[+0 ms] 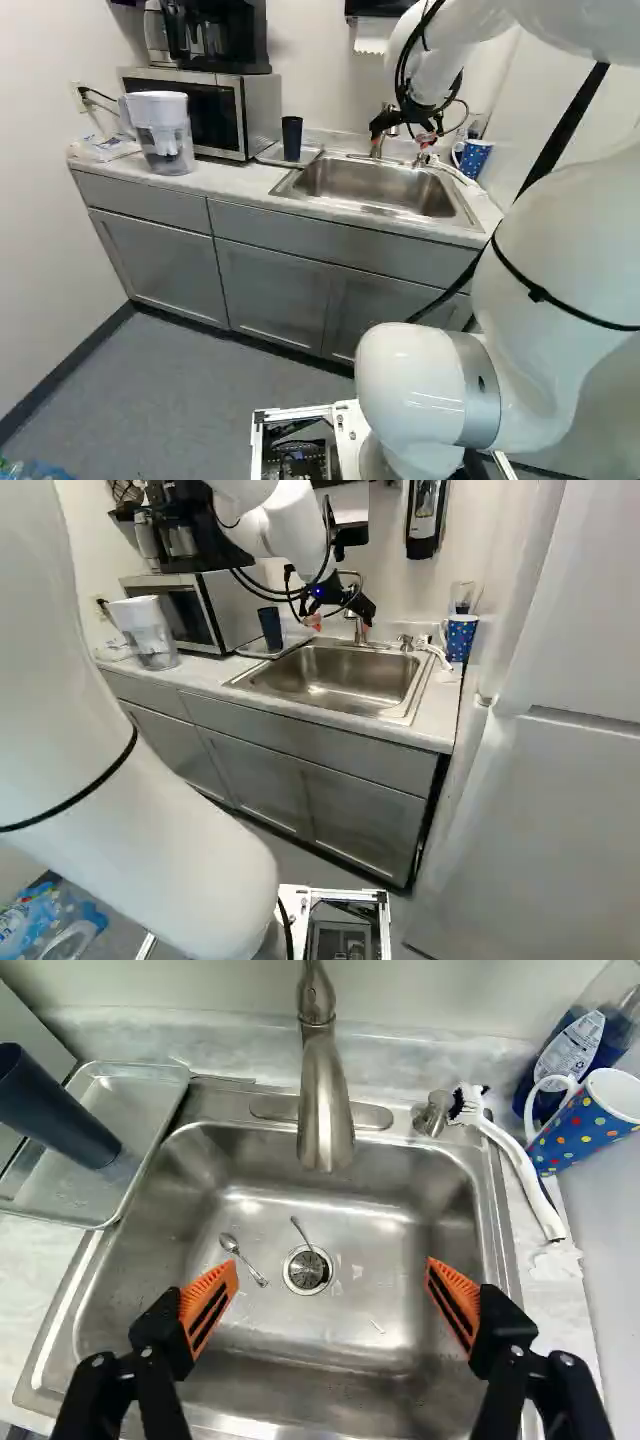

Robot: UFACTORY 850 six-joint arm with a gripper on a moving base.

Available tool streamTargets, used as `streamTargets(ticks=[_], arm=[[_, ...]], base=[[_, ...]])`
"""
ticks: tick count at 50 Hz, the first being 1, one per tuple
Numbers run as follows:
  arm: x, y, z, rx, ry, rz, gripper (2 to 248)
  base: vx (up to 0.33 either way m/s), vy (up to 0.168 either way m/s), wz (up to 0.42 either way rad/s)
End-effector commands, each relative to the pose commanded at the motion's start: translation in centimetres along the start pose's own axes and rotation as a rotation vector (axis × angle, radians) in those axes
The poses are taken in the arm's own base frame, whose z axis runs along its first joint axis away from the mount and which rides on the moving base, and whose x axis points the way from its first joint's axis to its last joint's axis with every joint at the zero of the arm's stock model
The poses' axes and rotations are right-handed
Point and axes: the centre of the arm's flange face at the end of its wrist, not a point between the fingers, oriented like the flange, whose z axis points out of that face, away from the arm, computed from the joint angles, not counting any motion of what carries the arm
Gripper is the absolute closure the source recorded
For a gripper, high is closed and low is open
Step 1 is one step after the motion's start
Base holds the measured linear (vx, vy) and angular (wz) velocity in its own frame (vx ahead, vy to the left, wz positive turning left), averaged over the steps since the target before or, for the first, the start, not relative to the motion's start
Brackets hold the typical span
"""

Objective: Rinse the cup and place it in the tray

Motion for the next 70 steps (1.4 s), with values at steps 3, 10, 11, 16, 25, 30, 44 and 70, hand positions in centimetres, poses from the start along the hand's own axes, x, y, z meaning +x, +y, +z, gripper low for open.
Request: streamTargets(ticks=[3,10,11,16,25,30,44,70], arm=[[0.0,0.0,0.0,0.0,0.0,0.0,3],[0.0,0.0,0.0,0.0,0.0,0.0,3],[0.0,0.0,0.0,0.0,0.0,0.0,3],[0.0,0.0,0.0,0.0,0.0,0.0,3],[0.0,0.0,0.0,0.0,0.0,0.0,3],[0.0,0.0,0.0,0.0,0.0,0.0,3],[0.0,0.0,0.0,0.0,0.0,0.0,3],[0.0,0.0,0.0,0.0,0.0,0.0,3]], base=[[0.0,0.0,0.0],[0.0,0.0,0.0],[0.0,0.0,0.0],[0.0,0.0,0.0],[0.001,0.003,0.013],[0.0,0.0,0.0],[-0.003,0.018,0.0],[-0.067,0.086,0.005]])
